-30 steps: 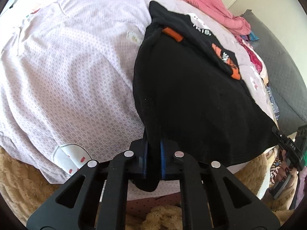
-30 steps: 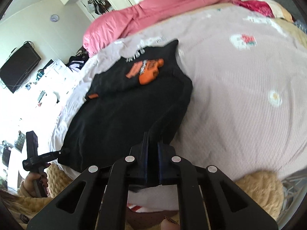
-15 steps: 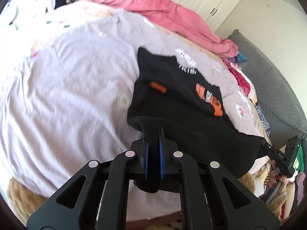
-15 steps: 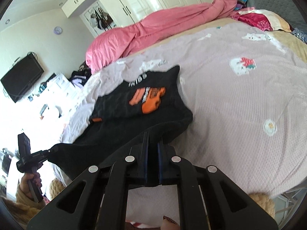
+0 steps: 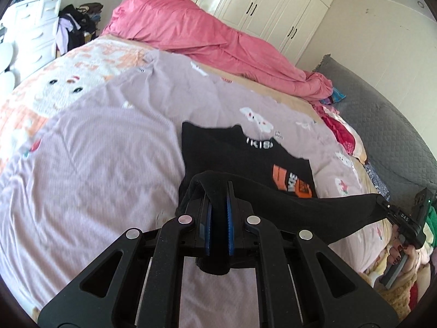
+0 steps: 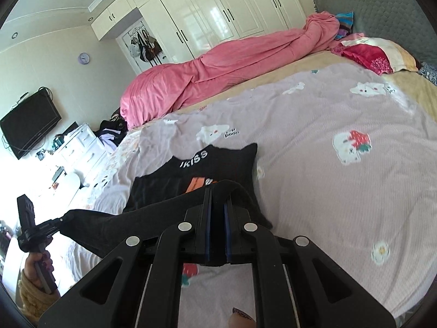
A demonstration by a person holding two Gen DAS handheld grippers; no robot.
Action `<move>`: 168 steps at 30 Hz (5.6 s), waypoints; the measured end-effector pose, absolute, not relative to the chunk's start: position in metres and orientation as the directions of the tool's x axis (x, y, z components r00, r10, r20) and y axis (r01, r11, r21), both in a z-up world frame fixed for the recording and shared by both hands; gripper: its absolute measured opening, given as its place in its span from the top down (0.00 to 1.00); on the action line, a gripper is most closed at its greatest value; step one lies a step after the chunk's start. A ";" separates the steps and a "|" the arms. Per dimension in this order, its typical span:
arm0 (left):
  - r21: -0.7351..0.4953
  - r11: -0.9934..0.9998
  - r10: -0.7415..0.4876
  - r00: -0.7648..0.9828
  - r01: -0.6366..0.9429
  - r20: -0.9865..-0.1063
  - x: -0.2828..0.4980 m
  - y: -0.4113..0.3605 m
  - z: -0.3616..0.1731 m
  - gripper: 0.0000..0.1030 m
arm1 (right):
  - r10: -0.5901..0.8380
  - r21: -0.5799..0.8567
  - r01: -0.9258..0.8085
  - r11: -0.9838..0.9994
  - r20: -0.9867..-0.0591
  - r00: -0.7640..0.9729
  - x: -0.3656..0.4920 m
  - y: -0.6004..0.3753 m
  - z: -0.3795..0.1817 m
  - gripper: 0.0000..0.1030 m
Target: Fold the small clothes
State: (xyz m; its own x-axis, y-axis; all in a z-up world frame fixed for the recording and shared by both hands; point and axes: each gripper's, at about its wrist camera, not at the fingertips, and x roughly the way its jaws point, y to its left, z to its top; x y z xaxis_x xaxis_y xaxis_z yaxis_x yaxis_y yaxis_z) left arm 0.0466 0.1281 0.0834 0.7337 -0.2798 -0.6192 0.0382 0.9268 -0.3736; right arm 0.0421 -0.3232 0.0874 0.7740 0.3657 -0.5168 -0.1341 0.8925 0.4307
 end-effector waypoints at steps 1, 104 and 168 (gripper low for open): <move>-0.373 0.927 -0.278 0.736 0.038 -0.617 0.051 0.128 0.084 0.97 | 0.363 0.428 -0.133 0.894 -0.517 0.775 0.047 -0.323 0.088 0.93; -0.130 0.991 -0.069 0.671 -0.041 -0.738 0.265 0.096 0.000 0.60 | 0.114 0.081 -0.079 0.994 -0.728 0.676 0.265 -0.248 -0.001 0.65; -0.122 0.993 -0.091 0.645 -0.003 -0.759 0.210 0.071 0.009 0.36 | 0.206 0.131 -0.160 0.978 -0.697 0.687 0.208 -0.233 0.018 0.50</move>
